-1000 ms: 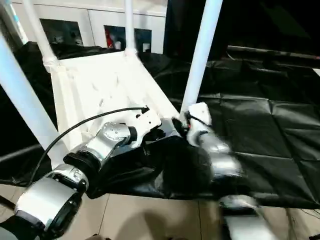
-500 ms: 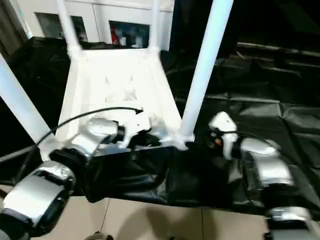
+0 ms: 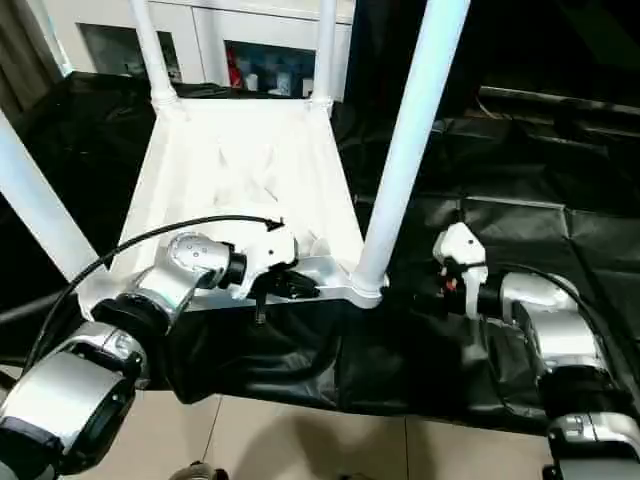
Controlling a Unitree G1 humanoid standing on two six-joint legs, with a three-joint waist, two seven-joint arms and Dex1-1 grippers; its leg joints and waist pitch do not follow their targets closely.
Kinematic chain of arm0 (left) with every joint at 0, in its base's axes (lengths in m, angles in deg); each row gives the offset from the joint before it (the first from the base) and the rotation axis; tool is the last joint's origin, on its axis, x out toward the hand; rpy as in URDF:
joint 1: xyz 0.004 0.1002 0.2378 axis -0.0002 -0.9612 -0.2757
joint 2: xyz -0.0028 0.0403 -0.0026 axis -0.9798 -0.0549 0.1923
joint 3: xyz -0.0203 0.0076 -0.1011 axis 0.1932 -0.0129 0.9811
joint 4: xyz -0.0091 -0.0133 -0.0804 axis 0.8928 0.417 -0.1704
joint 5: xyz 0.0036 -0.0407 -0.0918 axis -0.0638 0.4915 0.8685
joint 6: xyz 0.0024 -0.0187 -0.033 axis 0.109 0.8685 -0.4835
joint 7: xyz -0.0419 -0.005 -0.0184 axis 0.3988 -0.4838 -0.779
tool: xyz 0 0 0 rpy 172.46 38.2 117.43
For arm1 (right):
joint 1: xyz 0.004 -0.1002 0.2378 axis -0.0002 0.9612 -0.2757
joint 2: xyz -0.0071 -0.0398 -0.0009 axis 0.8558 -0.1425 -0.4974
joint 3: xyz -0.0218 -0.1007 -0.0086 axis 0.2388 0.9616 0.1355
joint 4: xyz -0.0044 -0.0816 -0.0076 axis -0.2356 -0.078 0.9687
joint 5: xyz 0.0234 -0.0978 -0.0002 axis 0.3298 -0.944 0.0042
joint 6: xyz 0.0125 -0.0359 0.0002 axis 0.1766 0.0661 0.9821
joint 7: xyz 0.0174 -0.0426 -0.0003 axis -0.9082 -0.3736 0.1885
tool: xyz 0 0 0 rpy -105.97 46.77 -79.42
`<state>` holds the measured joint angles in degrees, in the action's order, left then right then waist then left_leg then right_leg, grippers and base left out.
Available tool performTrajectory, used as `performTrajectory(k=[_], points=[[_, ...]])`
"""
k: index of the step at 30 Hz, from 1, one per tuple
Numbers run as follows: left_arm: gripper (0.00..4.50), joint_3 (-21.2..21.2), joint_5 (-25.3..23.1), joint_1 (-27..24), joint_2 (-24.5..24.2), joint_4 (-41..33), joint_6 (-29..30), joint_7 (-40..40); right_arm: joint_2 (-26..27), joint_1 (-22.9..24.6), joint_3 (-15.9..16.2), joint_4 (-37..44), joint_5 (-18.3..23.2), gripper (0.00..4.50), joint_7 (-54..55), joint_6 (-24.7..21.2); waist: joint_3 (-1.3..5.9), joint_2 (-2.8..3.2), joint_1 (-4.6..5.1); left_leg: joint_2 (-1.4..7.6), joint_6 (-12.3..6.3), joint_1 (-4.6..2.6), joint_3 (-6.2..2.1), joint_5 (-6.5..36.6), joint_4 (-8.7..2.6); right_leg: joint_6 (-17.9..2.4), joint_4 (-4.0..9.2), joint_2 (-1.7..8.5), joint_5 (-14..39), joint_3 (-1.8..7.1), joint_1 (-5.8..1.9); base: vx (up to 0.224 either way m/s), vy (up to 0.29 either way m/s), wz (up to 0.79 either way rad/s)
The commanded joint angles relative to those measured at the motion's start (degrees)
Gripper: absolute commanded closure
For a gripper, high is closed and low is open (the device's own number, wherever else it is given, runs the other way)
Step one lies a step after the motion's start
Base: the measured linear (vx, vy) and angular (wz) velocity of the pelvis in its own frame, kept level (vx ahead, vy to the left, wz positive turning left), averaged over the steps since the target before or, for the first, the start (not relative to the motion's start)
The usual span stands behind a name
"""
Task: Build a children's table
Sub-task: Rotate table base
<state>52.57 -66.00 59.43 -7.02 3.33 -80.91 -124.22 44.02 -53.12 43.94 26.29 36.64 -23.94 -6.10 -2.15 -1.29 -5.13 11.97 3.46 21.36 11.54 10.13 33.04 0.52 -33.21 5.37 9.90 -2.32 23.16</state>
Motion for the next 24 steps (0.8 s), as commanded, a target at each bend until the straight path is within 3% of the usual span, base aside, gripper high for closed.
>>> performTrajectory(k=[1,3,4,7,8,9,13,14,16,17,19,24], points=[[4.50,0.6,-0.2,0.0,0.6,0.9,-1.2,3.6,-1.7,2.1,1.0,3.9,1.1,1.53,-2.9,-1.6,3.41,-1.16,-0.12,1.55,-7.91,-0.68,-0.20,8.6,-2.90,-15.8,2.41,2.34,4.3,1.08,-2.97,0.000,0.000,0.00],[4.50,1.9,1.6,0.0,0.9,-0.4,0.2,2.6,-1.6,3.6,1.1,6.9,2.5,1.53,-3.7,-3.2,3.21,-1.29,-0.29,1.61,-7.89,-0.68,-0.23,9.8,-3.02,-15.0,2.75,2.44,6.6,1.09,-2.93,0.000,0.000,0.00],[4.22,2.3,2.3,-0.2,0.9,-1.1,0.9,1.9,-1.4,3.8,1.0,7.5,2.8,1.47,-3.6,-3.6,3.18,-1.32,-0.23,1.61,-7.50,-0.66,-0.25,10.3,-3.09,-14.7,2.87,2.47,8.3,1.05,-2.84,0.000,0.000,0.00],[4.06,4.2,6.4,-2.6,0.5,-7.9,6.2,-2.2,0.8,5.0,1.3,11.4,4.7,1.44,-3.0,-5.4,3.16,-1.42,-0.03,1.57,-6.44,-0.25,-0.42,10.1,-3.27,-14.4,2.69,2.61,9.7,1.03,-3.04,0.000,0.000,0.00],[3.92,4.5,7.6,-4.1,0.0,-11.2,8.3,-3.1,2.1,5.0,1.7,11.8,4.5,1.44,-1.9,-5.2,3.19,-1.20,-0.10,1.73,-6.29,-0.65,-0.32,10.6,-3.21,-15.1,2.80,2.55,9.3,1.10,-2.64,0.000,0.000,0.00],[3.85,4.8,8.5,-5.7,-0.5,-14.6,9.9,-3.4,3.1,4.8,1.9,11.9,4.6,1.44,-1.0,-5.2,3.17,-1.08,-0.03,2.03,-5.85,-0.67,-0.40,10.2,-3.41,-16.0,2.42,2.56,7.7,1.13,-2.62,0.000,0.000,0.00],[3.49,4.8,10.0,-12.7,-2.5,-26.4,15.7,-2.1,7.1,3.5,2.4,11.7,4.3,1.44,2.6,-5.1,3.12,-1.13,0.31,1.76,-5.56,-0.74,-0.20,9.9,-3.33,-15.7,2.46,2.14,7.2,1.25,-2.30,0.000,0.000,0.00],[3.49,5.1,10.0,-14.7,-3.0,-28.9,16.2,-1.0,8.1,2.9,2.4,11.3,4.5,1.44,3.4,-5.4,3.09,-2.26,0.13,1.84,-5.58,-0.71,-0.25,9.9,-3.38,-15.3,2.41,2.38,7.8,1.24,-2.39,0.000,0.000,0.00],[3.39,5.7,10.0,-17.8,-3.7,-33.1,17.4,0.6,9.6,2.2,2.5,10.8,4.7,1.44,4.7,-6.1,2.95,-1.43,0.30,2.00,-4.82,-0.74,-0.45,10.7,-3.68,-14.5,2.47,2.53,9.5,1.38,-2.21,0.000,0.000,0.00],[3.29,7.6,11.3,-22.6,-4.4,-40.7,21.7,3.0,11.5,0.9,1.9,9.1,4.3,1.44,7.2,-5.9,2.95,-2.12,0.46,2.12,-4.09,-0.69,-0.54,11.0,-3.78,-14.3,2.26,2.64,10.2,1.37,-2.25,0.000,0.000,0.00],[3.05,8.2,11.8,-24.0,-4.5,-43.0,23.1,3.6,11.9,0.5,1.7,8.6,4.2,1.44,7.8,-5.9,2.79,-1.66,0.58,2.07,-3.10,-1.14,-0.38,12.1,-3.80,-13.9,2.66,2.36,11.5,1.52,-1.73,0.000,0.000,0.00],[2.70,7.9,14.9,-34.5,-6.1,-59.2,32.4,5.0,14.4,-3.7,-0.6,2.3,1.9,1.44,16.7,-2.3,2.31,-2.01,0.62,1.93,-1.49,-0.93,-0.32,11.9,-4.11,-13.8,2.52,2.18,10.9,1.64,-1.77,0.000,0.000,0.00]])
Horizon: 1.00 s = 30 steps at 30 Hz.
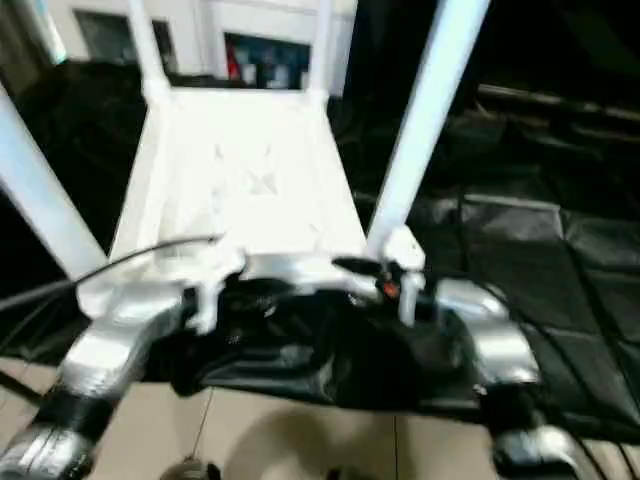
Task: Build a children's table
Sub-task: Rotate table base
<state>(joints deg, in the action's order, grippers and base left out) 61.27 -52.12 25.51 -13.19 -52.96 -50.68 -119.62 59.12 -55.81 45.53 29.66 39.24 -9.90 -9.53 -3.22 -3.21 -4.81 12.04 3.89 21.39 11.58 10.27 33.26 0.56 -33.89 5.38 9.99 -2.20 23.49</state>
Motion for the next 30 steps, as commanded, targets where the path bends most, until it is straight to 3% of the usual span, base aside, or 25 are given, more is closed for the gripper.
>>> performTrajectory(k=[1,2,3,4,5,6,7,8,9,10,11,13,14,15,16,18,19,21,23,24,28,30], points=[[2.62,-1.1,1.3,-2.3,-0.4,-5.3,3.2,0.9,-0.4,-1.6,-2.6,-2.0,-0.8,1.44,3.8,1.2,3.40,0.19,0.27,1.74,-1.69,-1.22,-0.27,12.2,-4.19,-13.4,3.24,2.07,11.5,1.64,-1.98,0.000,0.000,0.00],[2.59,-1.1,1.3,-2.3,-0.4,-5.3,3.2,0.9,-0.4,-1.6,-2.6,-2.0,-0.8,1.44,3.8,1.2,3.34,0.07,0.30,1.68,-1.80,-1.25,-0.18,12.3,-4.18,-13.1,3.41,1.92,11.7,1.69,-1.94,0.000,0.000,0.00],[2.51,-0.7,2.3,-7.2,-1.5,-11.5,6.3,2.5,0.2,-3.9,-3.8,-5.9,-2.5,1.44,9.4,2.8,3.40,-0.24,0.19,1.71,-1.54,-1.26,-0.14,12.4,-4.06,-12.7,3.22,2.00,12.1,1.74,-1.88,0.000,0.000,0.00],[2.51,-0.5,2.5,-7.9,-1.6,-12.3,6.7,2.6,0.3,-4.3,-4.1,-6.7,-2.7,1.44,10.4,3.1,3.27,-0.24,0.43,1.60,-1.31,-0.64,-0.36,11.9,-4.35,-12.2,3.31,2.08,13.0,1.63,-2.30,0.000,0.000,0.00],[2.39,-0.3,2.8,-9.0,-1.9,-13.5,7.4,2.8,0.4,-5.1,-4.5,-8.1,-3.0,1.44,12.2,3.0,3.28,-0.21,0.40,1.49,-1.24,-0.91,-0.23,12.2,-4.19,-11.8,3.45,1.90,13.5,1.67,-2.07,0.000,0.000,0.00],[2.26,-0.1,3.1,-10.1,-2.4,-14.9,8.3,2.8,0.4,-6.2,-4.7,-10.2,-3.9,1.44,15.0,3.3,3.30,-0.47,0.43,1.42,-1.28,-1.09,-0.15,12.4,-4.04,-11.5,3.49,1.76,14.0,1.72,-1.90,0.000,0.000,0.00],[2.26,-0.1,3.4,-11.7,-3.1,-16.7,9.3,2.6,0.5,-7.5,-5.2,-12.7,-4.4,1.44,17.9,3.7,3.26,-1.26,0.51,1.45,-1.09,-1.17,-0.06,12.3,-4.01,-11.3,3.55,1.79,14.7,1.65,-1.72,0.000,0.000,0.00],[2.19,0.0,3.6,-12.7,-3.7,-17.9,10.1,2.5,0.5,-8.4,-5.5,-14.5,-4.8,1.44,19.7,4.0,3.26,-1.26,0.51,1.45,-1.09,-1.17,-0.06,12.3,-4.01,-11.3,3.55,1.79,14.7,1.65,-1.72,0.000,0.000,0.00],[2.17,-0.1,4.0,-13.9,-4.3,-19.5,11.2,2.5,0.5,-9.6,-5.7,-16.8,-5.2,1.44,22.1,3.9,3.22,-0.62,0.39,1.31,-0.50,-1.20,-0.17,13.1,-4.12,-10.0,3.61,1.72,16.7,1.65,-1.69,0.000,0.000,0.00],[2.08,-0.2,4.5,-15.6,-5.2,-21.6,12.3,2.4,0.5,-11.3,-6.0,-20.0,-5.6,1.44,25.1,4.6,2.71,-1.67,0.70,1.28,-0.46,-1.03,-0.12,13.7,-4.15,-9.6,3.59,1.49,17.0,1.67,-1.35,0.000,0.000,0.00],[1.94,-0.3,4.9,-16.8,-5.7,-23.1,13.3,2.4,0.6,-12.4,-6.3,-22.2,-6.1,1.44,27.1,5.4,2.98,-1.22,0.68,1.30,0.07,-1.00,-0.28,13.8,-4.21,-9.4,3.33,1.64,17.1,1.59,-1.54,0.000,0.000,0.00],[1.78,-0.1,5.3,-19.5,-7.0,-25.9,14.6,2.8,0.8,-15.3,-7.1,-27.1,-6.8,1.44,32.3,6.7,2.67,-2.17,0.90,1.21,-0.05,-1.15,0.00,13.1,-4.00,-8.9,3.33,1.21,15.4,1.63,-1.07,0.000,0.000,0.00],[1.73,0.1,5.5,-20.5,-7.5,-26.8,14.9,3.0,0.9,-16.4,-7.6,-28.7,-6.7,1.44,33.6,6.9,2.68,-2.05,0.96,1.11,-0.03,-0.77,-0.20,12.9,-4.08,-8.7,3.07,1.27,15.2,1.60,-1.40,0.000,0.000,0.00],[1.73,0.4,5.6,-21.5,-7.9,-27.4,15.2,3.4,0.8,-17.4,-7.8,-30.4,-7.0,1.44,35.3,7.5,2.73,-1.87,0.93,1.08,0.10,-0.92,-0.09,13.0,-3.98,-8.4,3.10,1.17,14.6,1.62,-1.24,0.000,0.000,0.00],[1.62,0.7,5.7,-22.1,-8.2,-28.0,15.5,3.7,0.8,-18.1,-8.0,-31.7,-7.3,1.44,36.4,8.0,2.76,-2.67,1.02,1.07,-0.06,-0.89,0.02,12.7,-3.82,-8.3,3.09,1.13,14.2,1.60,-1.22,0.000,0.000,0.00],[1.36,2.2,4.6,-23.0,-8.6,-27.9,13.5,5.2,0.5,-19.7,-8.3,-34.2,-7.7,1.44,38.1,9.1,2.92,-2.60,0.82,1.08,-0.34,-0.98,0.05,11.1,-3.65,-8.4,2.67,1.06,11.4,1.63,-1.20,0.000,0.000,0.00],[1.34,4.6,3.5,-23.5,-8.8,-27.0,10.5,6.9,0.4,-20.9,-8.6,-35.9,-7.6,1.44,38.4,10.0,3.08,-3.42,1.02,0.99,-0.68,-0.62,0.03,10.1,-3.50,-8.6,2.42,0.94,9.8,1.51,-1.54,0.000,0.000,0.00],[1.28,6.3,3.5,-23.4,-8.9,-26.5,8.9,7.9,0.5,-21.7,-8.7,-36.8,-7.4,1.44,37.8,10.5,3.23,-3.22,0.99,1.05,-0.98,-0.71,0.01,8.9,-3.34,-8.9,2.07,0.94,7.2,1.46,-1.57,0.000,0.000,0.00],[0.99,8.0,3.8,-23.0,-8.7,-25.9,7.4,8.8,0.7,-22.1,-8.8,-37.3,-7.2,1.44,37.0,11.0,3.22,-3.46,1.13,1.06,-1.16,-0.50,0.02,8.3,-3.23,-9.0,1.86,0.85,5.9,1.40,-1.68,0.000,0.000,0.00],[0.90,12.2,5.8,-21.2,-8.2,-25.2,4.8,10.2,1.3,-22.5,-8.7,-37.6,-6.4,1.44,33.4,12.6,3.64,-3.91,1.22,1.07,-1.14,-0.52,-0.01,8.3,-3.02,-9.4,1.64,1.01,5.7,1.38,-1.90,0.000,0.000,0.00],[0.55,16.2,8.9,-17.7,-8.6,-24.1,2.1,11.1,2.2,-21.3,-8.5,-37.3,-6.1,1.44,28.8,14.4,3.28,-3.58,1.31,1.18,-0.39,-0.49,-0.16,11.8,-3.20,-9.8,1.90,1.15,8.5,1.43,-1.63,0.000,0.000,0.00],[0.48,17.4,11.2,-14.4,-8.2,-23.1,0.5,10.7,2.7,-19.3,-8.4,-35.8,-5.3,1.44,26.3,14.1,3.37,-3.45,1.11,1.22,0.50,-0.81,-0.27,13.5,-3.18,-9.5,1.98,1.26,10.3,1.47,-1.53,0.000,0.000,0.00]])
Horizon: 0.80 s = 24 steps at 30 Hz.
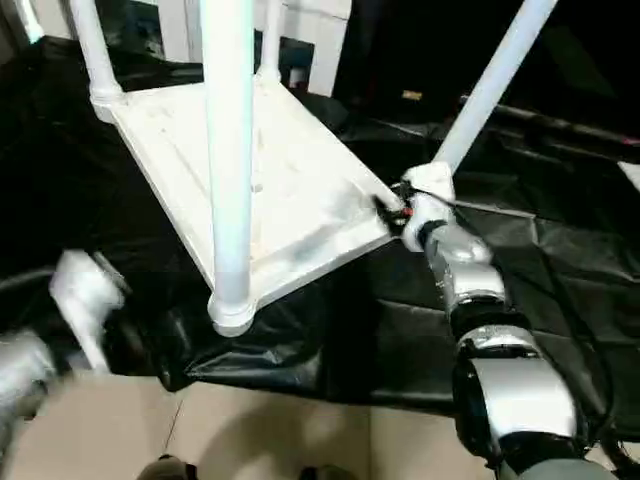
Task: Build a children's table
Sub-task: Rotate table base
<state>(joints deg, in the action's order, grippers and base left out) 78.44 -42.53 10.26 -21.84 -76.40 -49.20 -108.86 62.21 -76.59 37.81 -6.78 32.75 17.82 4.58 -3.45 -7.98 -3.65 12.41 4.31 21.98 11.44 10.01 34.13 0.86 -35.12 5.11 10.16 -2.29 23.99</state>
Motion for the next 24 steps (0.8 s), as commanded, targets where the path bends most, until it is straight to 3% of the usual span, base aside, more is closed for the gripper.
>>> performTrajectory(k=[1,3,4,5,6,7,8,9,10,11,12,13,14,15,16,18,22,24], points=[[0.34,0.4,2.1,1.4,0.5,0.5,-1.2,-0.2,-0.3,1.8,-0.8,0.9,1.4,1.44,-1.8,-0.2,3.62,1.35,-0.14,0.90,0.28,-1.67,-0.03,13.7,-3.99,-10.1,3.16,1.46,9.2,1.60,-1.78,0.000,0.000,0.00],[0.12,0.3,4.5,5.1,1.8,1.0,-1.1,-0.6,0.0,4.2,-0.4,3.0,2.1,1.44,-3.5,-1.2,3.71,1.22,-0.37,0.88,0.52,-1.55,-0.06,13.4,-3.98,-10.3,3.01,1.46,8.4,1.58,-1.96,0.000,0.000,0.00],[0.08,-0.2,5.8,7.1,2.6,1.3,-0.6,-1.1,0.2,5.3,-0.2,3.8,1.9,1.44,-3.3,-1.4,3.70,2.20,-0.52,0.80,0.88,-1.64,-0.15,13.5,-4.05,-10.4,2.88,1.45,8.0,1.62,-1.94,0.000,0.000,0.00],[0.04,-0.8,7.8,9.5,3.5,1.7,0.4,-1.8,0.4,6.6,0.0,4.5,1.4,1.44,-2.4,-1.5,3.78,2.69,-0.69,0.82,1.42,-1.80,-0.18,13.6,-4.06,-10.7,2.83,1.39,7.1,1.60,-1.90,0.000,0.000,0.00],[0.02,-1.5,10.4,11.6,4.7,1.7,2.4,-2.5,0.4,7.7,0.0,4.6,0.5,1.44,-0.3,-1.1,3.84,2.64,-0.69,0.69,2.11,-1.75,-0.09,14.1,-4.07,-10.8,2.96,1.28,6.6,1.50,-2.01,0.000,0.000,0.00],[0.02,-2.2,11.9,12.6,5.1,1.7,3.5,-3.1,0.5,8.1,-0.2,4.5,-0.1,1.44,1.4,-0.5,3.91,3.25,-1.07,0.51,2.78,-1.68,-0.27,14.0,-4.09,-11.2,2.59,1.40,6.6,1.49,-2.20,0.000,0.000,0.00],[0.02,-2.2,11.9,12.6,5.1,1.7,3.5,-3.1,0.5,8.1,-0.2,4.5,-0.1,1.44,1.4,-0.5,3.84,2.72,-0.95,0.48,2.77,-1.63,-0.10,14.4,-4.09,-11.1,2.92,1.35,7.0,1.49,-2.15,0.000,0.000,0.00],[0.02,-2.8,12.9,13.3,5.3,1.8,4.1,-3.4,0.5,8.4,-0.4,4.4,-0.5,1.44,2.5,-0.2,3.92,2.26,-0.91,0.45,2.39,-1.14,-0.26,14.6,-4.08,-10.7,2.83,1.44,8.3,1.48,-2.63,0.000,0.000,0.00],[0.02,-4.4,13.7,14.6,5.6,2.3,5.3,-4.9,0.7,9.1,-1.7,4.6,-0.3,1.44,6.1,0.3,3.93,2.29,-1.02,0.43,2.30,-1.17,-0.20,14.4,-3.98,-10.6,2.88,1.57,9.1,1.53,-2.57,0.000,0.000,0.00],[0.02,-5.9,14.1,15.8,5.7,3.3,5.9,-6.1,1.0,9.7,-2.8,5.1,0.2,1.44,8.9,0.8,3.98,4.55,-0.95,0.37,2.76,-1.73,-0.16,14.2,-4.00,-10.4,3.10,1.50,8.5,1.63,-2.06,0.000,0.000,0.00],[0.02,-8.5,13.1,18.4,6.3,6.2,5.2,-7.8,1.7,11.3,-4.5,7.2,1.0,1.44,13.0,1.0,4.03,5.61,-0.83,0.18,3.27,-1.80,-0.25,14.4,-3.92,-10.5,2.97,1.29,7.3,1.55,-2.15,0.000,0.000,0.00],[0.02,-9.0,12.5,19.0,6.5,7.1,4.6,-8.0,1.9,11.7,-4.7,7.8,1.1,1.44,13.5,0.9,3.94,5.04,-0.88,0.18,3.07,-2.04,-0.01,15.0,-3.92,-10.4,3.41,1.05,7.3,1.47,-1.93,0.000,0.000,0.00],[0.02,-9.7,11.6,19.8,6.9,8.3,3.8,-8.1,2.0,12.1,-4.8,8.5,1.0,1.44,14.0,1.0,4.12,4.63,-0.84,0.09,2.59,-1.57,-0.18,15.2,-3.87,-10.5,3.00,1.11,7.2,1.50,-2.51,0.000,0.000,0.00],[0.02,-10.0,11.3,20.4,7.0,9.2,3.4,-8.3,2.2,12.5,-4.7,9.3,0.9,1.44,14.5,0.9,4.23,5.55,-0.95,0.12,1.96,-1.50,-0.34,15.0,-3.83,-10.0,3.21,1.49,9.4,1.59,-2.64,0.000,0.000,0.00],[0.02,-11.2,10.6,21.8,7.5,11.1,2.6,-8.9,2.4,13.0,-4.2,9.9,0.1,1.44,15.5,0.7,4.14,5.99,-0.71,0.04,1.75,-1.45,-0.29,14.9,-3.83,-10.1,3.42,1.42,9.3,1.61,-2.52,0.000,0.000,0.00],[0.02,-14.0,9.6,25.6,9.4,15.5,0.9,-9.3,3.0,12.9,-2.9,8.9,-0.7,1.44,15.2,-0.9,4.22,5.76,-0.32,-0.13,1.08,-1.11,-0.20,14.4,-3.73,-10.3,3.63,1.31,10.2,1.57,-2.78,0.000,0.000,0.00],[0.02,-15.3,9.8,27.3,10.5,17.1,0.4,-9.9,3.4,11.8,-1.5,7.0,-1.8,1.44,14.2,-1.9,4.30,6.23,-0.02,0.07,0.71,-0.93,-0.31,14.0,-3.71,-11.2,3.53,1.58,10.5,1.54,-2.85,0.000,0.000,0.00],[0.02,-18.6,9.7,29.3,12.4,18.7,0.0,-12.2,4.7,9.5,0.1,3.7,-3.3,1.44,13.0,-2.2,4.39,6.02,0.40,0.03,0.16,-0.87,-0.26,13.4,-3.63,-12.0,3.46,1.52,9.8,1.44,-2.85,0.000,0.000,0.00]])
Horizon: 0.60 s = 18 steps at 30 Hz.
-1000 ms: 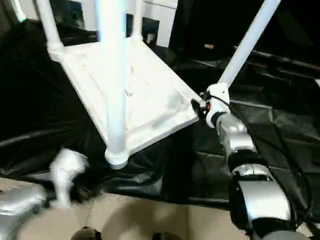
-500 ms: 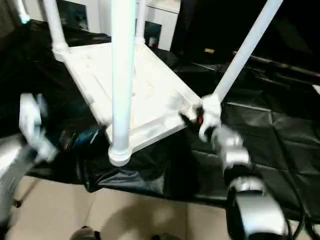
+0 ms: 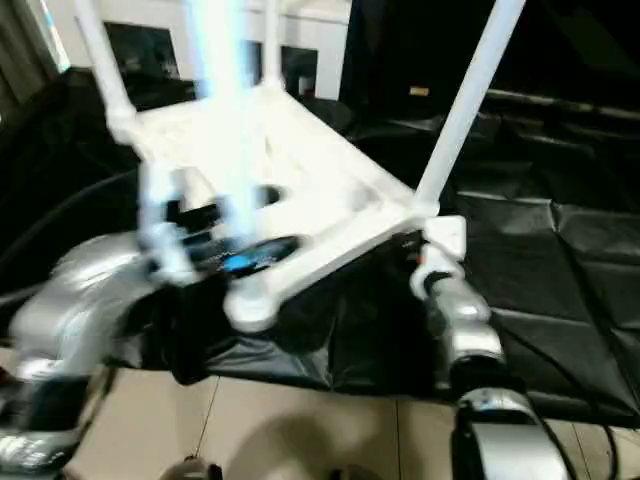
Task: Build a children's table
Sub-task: Rotate table base
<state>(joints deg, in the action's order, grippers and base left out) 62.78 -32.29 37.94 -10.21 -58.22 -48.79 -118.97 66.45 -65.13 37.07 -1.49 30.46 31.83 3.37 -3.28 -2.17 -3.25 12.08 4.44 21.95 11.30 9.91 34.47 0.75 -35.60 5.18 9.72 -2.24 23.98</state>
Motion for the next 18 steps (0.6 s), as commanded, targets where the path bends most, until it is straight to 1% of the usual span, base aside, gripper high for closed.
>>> performTrajectory(k=[1,2,3,4,5,6,7,8,9,10,12,13,14,15,16,17,18], points=[[0.02,-3.1,-0.6,1.8,0.8,0.6,-0.5,-2.2,0.6,-2.2,0.9,-1.8,-1.0,1.44,-1.1,-1.0,4.32,0.43,0.07,0.32,-0.06,-0.84,-0.13,13.3,-3.88,-12.3,3.88,1.47,10.2,1.35,-2.90,0.000,0.000,0.00],[0.02,-4.5,-0.7,2.5,1.8,1.4,-0.9,-3.0,1.0,-3.2,1.6,-2.8,-1.7,1.44,-1.3,-0.6,4.30,0.42,0.18,0.45,-0.18,-0.88,-0.14,13.3,-3.91,-12.6,3.84,1.54,9.9,1.39,-2.84,0.000,0.000,0.00],[0.02,-4.9,-0.8,2.8,2.1,1.8,-1.2,-3.2,1.1,-3.5,1.8,-3.1,-2.0,1.44,-1.3,-0.4,4.28,0.35,0.27,0.36,-0.34,-0.73,-0.11,12.6,-3.87,-12.8,3.78,1.47,8.8,1.38,-3.04,0.000,0.000,0.00],[0.02,-6.3,-1.0,3.8,3.3,3.3,-2.3,-3.9,1.6,-4.9,2.3,-4.3,-2.4,1.44,-1.6,-0.5,4.40,-0.19,0.36,0.40,-0.95,-0.67,-0.11,11.8,-3.80,-13.0,3.57,1.57,8.0,1.36,-3.20,0.000,0.000,0.00],[0.02,-6.6,-1.1,4.0,3.5,3.6,-2.5,-4.0,1.7,-5.2,2.4,-4.5,-2.5,1.44,-1.5,-0.5,4.39,-0.02,0.41,0.37,-1.22,-0.66,-0.10,11.6,-3.79,-13.1,3.58,1.56,7.8,1.36,-3.17,0.000,0.000,0.00],[0.02,-7.8,-1.5,4.9,4.8,5.0,-3.3,-4.3,2.0,-6.5,2.5,-5.5,-2.7,1.44,-1.6,-0.5,4.47,-0.04,0.53,0.44,-1.59,-0.68,-0.07,10.9,-3.69,-13.6,3.48,1.60,6.8,1.36,-3.20,0.000,0.000,0.00],[0.02,-8.2,-1.7,5.3,5.5,5.7,-3.7,-4.3,2.1,-7.1,2.5,-6.0,-2.8,1.44,-1.7,-0.4,4.53,-0.19,0.61,0.44,-2.18,-0.59,-0.03,10.0,-3.62,-14.1,3.35,1.66,5.6,1.36,-3.34,0.000,0.000,0.00],[0.02,-8.5,-1.8,5.5,5.9,6.2,-4.0,-4.3,2.2,-7.5,2.5,-6.3,-2.8,1.44,-1.8,-0.4,4.52,-0.15,0.64,0.41,-2.42,-0.56,-0.02,9.7,-3.63,-14.3,3.33,1.64,5.1,1.34,-3.40,0.000,0.000,0.00],[0.02,-9.7,-2.3,6.4,7.3,7.7,-4.9,-4.8,2.3,-8.4,3.1,-7.3,-3.6,1.44,-1.9,-0.1,4.59,-0.35,0.79,0.41,-3.00,-0.46,0.01,9.0,-3.52,-14.7,3.25,1.66,3.8,1.36,-3.54,0.000,0.000,0.00],[0.02,-10.3,-2.6,6.8,8.0,8.4,-5.4,-4.9,2.4,-8.8,3.4,-7.7,-3.9,1.44,-2.0,0.0,4.71,-0.27,0.89,0.41,-3.66,-0.49,0.01,8.4,-3.43,-15.2,3.09,1.68,2.8,1.34,-3.57,0.000,0.000,0.00],[0.02,-10.8,-3.1,7.5,9.1,9.7,-6.1,-4.6,2.5,-9.2,3.3,-8.2,-4.2,1.44,-1.7,0.2,4.62,-0.35,0.97,0.43,-4.50,-0.42,0.05,8.1,-3.35,-15.7,3.16,1.72,2.2,1.35,-3.62,0.000,0.000,0.00],[0.02,-11.0,-3.6,7.9,9.7,10.6,-6.7,-4.3,2.6,-9.5,3.3,-8.5,-4.3,1.44,-1.4,0.3,4.75,-0.30,0.91,0.51,-4.92,-0.54,0.06,7.8,-3.31,-16.0,3.01,1.76,1.4,1.36,-3.67,0.000,0.000,0.00],[0.02,-11.3,-4.3,8.5,10.2,11.9,-7.8,-4.0,2.6,-9.7,3.2,-8.9,-4.4,1.44,-1.0,0.5,4.72,-0.04,0.95,0.51,-5.15,-0.59,0.05,7.7,-3.30,-16.3,3.05,1.73,1.1,1.37,-3.58,0.000,0.000,0.00],[0.02,-11.4,-5.1,9.1,10.8,13.5,-9.1,-3.5,2.7,-9.9,3.1,-9.2,-4.4,1.44,-0.8,0.7,4.66,-0.03,1.07,0.51,-5.39,-0.75,0.11,8.4,-3.31,-16.5,3.31,1.62,1.7,1.32,-3.43,0.000,0.000,0.00],[0.02,-11.4,-5.6,9.6,11.2,14.7,-10.1,-3.3,2.7,-10.1,3.0,-9.6,-4.5,1.44,-0.7,0.9,4.57,-0.11,1.12,0.49,-5.24,-0.68,0.13,9.3,-3.35,-16.5,3.41,1.67,2.8,1.33,-3.50,0.000,0.000,0.00],[0.02,-11.2,-6.3,10.5,11.9,16.7,-11.5,-2.8,2.9,-10.3,2.7,-9.9,-4.5,1.44,-1.0,1.2,4.54,0.00,1.04,0.55,-5.06,-0.75,0.11,9.8,-3.39,-16.4,3.48,1.74,3.4,1.33,-3.52,0.000,0.000,0.00],[0.02,-11.1,-6.3,10.7,12.0,17.1,-11.7,-2.7,2.9,-10.4,2.7,-10.0,-4.6,1.44,-1.1,1.3,4.60,-0.02,1.01,0.57,-4.87,-0.92,0.14,10.5,-3.35,-16.3,3.60,1.76,4.3,1.37,-3.41,0.000,0.000,0.00]])
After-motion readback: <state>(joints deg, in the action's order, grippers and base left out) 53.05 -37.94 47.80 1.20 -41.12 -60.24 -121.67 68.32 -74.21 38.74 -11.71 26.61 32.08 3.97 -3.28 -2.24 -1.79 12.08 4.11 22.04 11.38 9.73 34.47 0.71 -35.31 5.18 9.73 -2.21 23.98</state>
